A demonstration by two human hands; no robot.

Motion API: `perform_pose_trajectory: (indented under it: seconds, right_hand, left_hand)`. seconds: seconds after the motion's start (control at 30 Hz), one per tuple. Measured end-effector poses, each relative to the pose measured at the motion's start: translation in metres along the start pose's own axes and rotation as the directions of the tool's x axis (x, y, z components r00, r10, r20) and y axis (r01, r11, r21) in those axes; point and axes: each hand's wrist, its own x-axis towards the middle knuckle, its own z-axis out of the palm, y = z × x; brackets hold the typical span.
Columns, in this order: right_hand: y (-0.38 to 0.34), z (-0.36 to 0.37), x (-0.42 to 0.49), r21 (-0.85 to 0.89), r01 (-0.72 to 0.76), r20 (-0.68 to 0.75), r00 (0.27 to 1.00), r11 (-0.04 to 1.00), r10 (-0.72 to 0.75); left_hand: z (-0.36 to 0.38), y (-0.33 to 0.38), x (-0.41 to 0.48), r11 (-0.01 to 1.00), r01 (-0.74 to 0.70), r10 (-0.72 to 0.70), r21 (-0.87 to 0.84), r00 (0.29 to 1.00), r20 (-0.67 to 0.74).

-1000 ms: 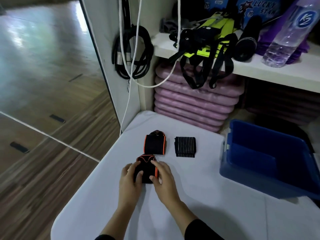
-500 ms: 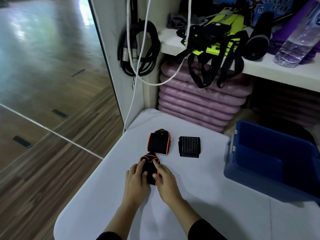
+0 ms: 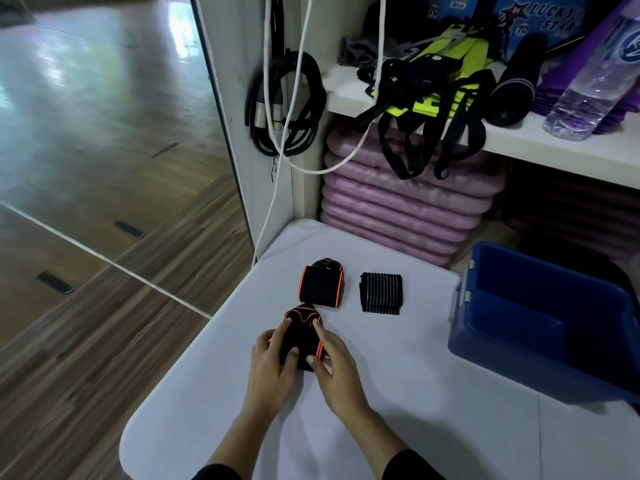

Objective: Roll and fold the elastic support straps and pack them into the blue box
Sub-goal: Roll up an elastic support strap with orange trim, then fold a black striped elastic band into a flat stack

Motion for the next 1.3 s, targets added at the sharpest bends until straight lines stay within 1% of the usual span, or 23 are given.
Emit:
perform_pose_trajectory:
  seconds: [0.2, 0.33, 0.43, 0.53, 0.6, 0.7, 0.8, 0.9, 1.0, 1.07, 1.23, 1.3]
  right_hand:
    - [0.003, -0.004, -0.004, 0.029, -0.006, 0.002, 1.0, 1.0, 0.006]
    - [0.001, -0.009, -0.008, 0.067, -0.046, -0.003, 0.999, 0.997, 0.047]
    - [0.0, -0.017, -0.02, 0.029, -0.096, -0.02, 0.995, 0.995, 0.097]
    - [0.006, -0.033, -0.044, -0.052, -0.096, -0.062, 0.994, 0.994, 0.093]
    - [0.011, -0.048, -0.064, -0.098, -0.121, -0.116, 0.987, 0.988, 0.109]
    - [0.021, -0.076, -0.099, -0.158, -0.199, -0.227, 0.96, 0.967, 0.161]
    - [0.037, -0.105, -0.139, -0.186, -0.301, -0.325, 0.917, 0.935, 0.23]
    - [0.059, -0.138, -0.184, -0.179, -0.4, -0.444, 0.848, 0.899, 0.29]
    - [0.084, -0.174, -0.232, -0.179, -0.453, -0.532, 0.791, 0.873, 0.302]
    - [0.099, -0.197, -0.267, -0.14, -0.478, -0.582, 0.748, 0.867, 0.318]
    - [0.131, -0.262, -0.345, -0.02, -0.523, -0.709, 0.609, 0.852, 0.357]
    - [0.139, -0.282, -0.363, -0.024, -0.538, -0.752, 0.565, 0.843, 0.339]
  left_hand:
    - [-0.002, 0.0, -0.001, 1.0, 0.008, -0.008, 0.014, 1.0, 0.01]
    - [-0.005, 0.008, -0.007, 0.991, 0.008, 0.001, 0.133, 0.998, -0.07]
    - [-0.007, 0.019, -0.014, 0.977, -0.031, 0.062, 0.212, 0.988, -0.14]
    - [-0.005, 0.033, -0.029, 0.972, -0.123, 0.15, 0.199, 0.981, -0.127]
    - [0.0, 0.042, -0.041, 0.968, -0.174, 0.188, 0.179, 0.98, -0.069]
    - [0.015, 0.056, -0.062, 0.958, -0.242, 0.237, 0.154, 0.97, 0.049]
    - [0.04, 0.075, -0.086, 0.966, -0.238, 0.211, 0.103, 0.952, 0.222]
    - [0.075, 0.1, -0.113, 0.975, -0.218, 0.189, 0.036, 0.908, 0.373]
    - [0.116, 0.13, -0.141, 0.981, -0.192, 0.17, -0.006, 0.855, 0.489]
    - [0.143, 0.153, -0.16, 0.98, -0.196, 0.184, -0.04, 0.808, 0.56]
    - [0.21, 0.216, -0.213, 0.966, -0.231, 0.251, -0.119, 0.709, 0.659]
    - [0.227, 0.234, -0.227, 0.954, -0.262, 0.292, -0.148, 0.686, 0.667]
